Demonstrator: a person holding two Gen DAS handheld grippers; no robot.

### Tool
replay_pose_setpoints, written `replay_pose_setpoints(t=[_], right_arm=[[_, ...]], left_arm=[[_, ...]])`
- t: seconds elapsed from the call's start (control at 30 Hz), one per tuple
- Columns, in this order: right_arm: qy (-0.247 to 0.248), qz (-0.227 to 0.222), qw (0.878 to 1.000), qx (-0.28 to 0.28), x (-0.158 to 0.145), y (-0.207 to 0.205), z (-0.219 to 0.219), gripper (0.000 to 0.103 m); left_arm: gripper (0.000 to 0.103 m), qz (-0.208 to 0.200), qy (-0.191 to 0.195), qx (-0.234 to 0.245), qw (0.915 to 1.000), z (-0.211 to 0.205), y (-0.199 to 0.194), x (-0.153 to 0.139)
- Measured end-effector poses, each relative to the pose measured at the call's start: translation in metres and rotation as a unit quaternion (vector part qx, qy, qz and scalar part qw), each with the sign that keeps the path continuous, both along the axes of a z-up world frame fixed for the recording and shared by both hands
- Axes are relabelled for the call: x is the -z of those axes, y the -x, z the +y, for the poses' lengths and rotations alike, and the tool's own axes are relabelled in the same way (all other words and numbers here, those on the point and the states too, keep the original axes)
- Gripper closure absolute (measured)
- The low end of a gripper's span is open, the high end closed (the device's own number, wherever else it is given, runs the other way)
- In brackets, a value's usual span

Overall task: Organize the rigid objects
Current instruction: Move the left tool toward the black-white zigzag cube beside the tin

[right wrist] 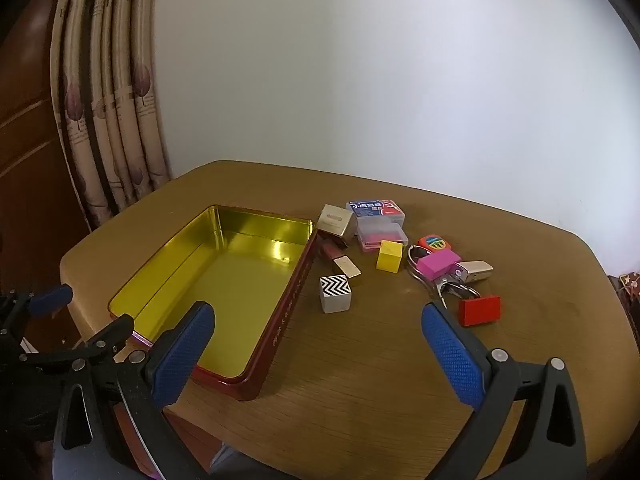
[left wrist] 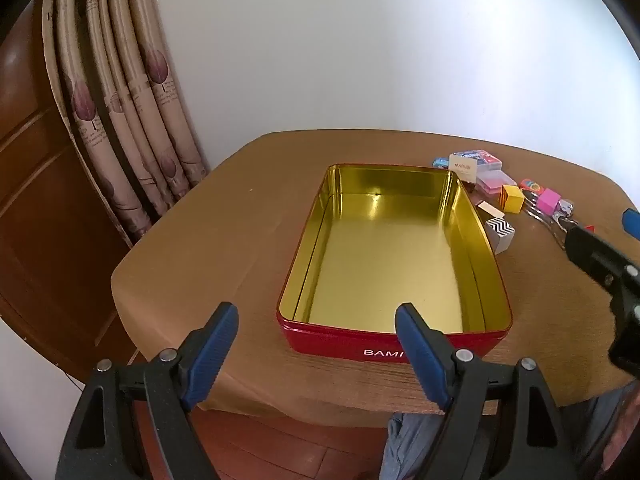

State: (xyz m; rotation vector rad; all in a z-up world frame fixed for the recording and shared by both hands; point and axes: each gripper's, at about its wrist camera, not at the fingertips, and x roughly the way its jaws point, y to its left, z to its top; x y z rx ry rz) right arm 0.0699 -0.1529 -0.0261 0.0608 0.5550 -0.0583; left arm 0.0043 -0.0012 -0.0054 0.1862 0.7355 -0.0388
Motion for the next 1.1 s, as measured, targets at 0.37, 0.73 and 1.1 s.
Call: replay_pose_setpoints(t=[0.37, 0.73, 1.1], right_arm=[[-0.004, 0.005, 1.0, 0.02, 0.005, 0.006, -0.025, 0.001], [-0.003, 0.034, 0.994, 0.103, 0.03, 0.01, -0.106, 0.0], [-0.013, 0.1, 0.978, 0.182, 0.078, 0.001, -0.224, 0.0]], left_arm=[[0.02, 0.009, -0.002, -0.002, 1.0, -0.001, -0.002, 0.002], [0.02, 0.021, -0.009, 0.0, 0.9997, -0.004, -0.001, 0.007], [0.02, 0.062, 0.019, 0.034, 0.9973, -0.029, 0.004, 0.0]])
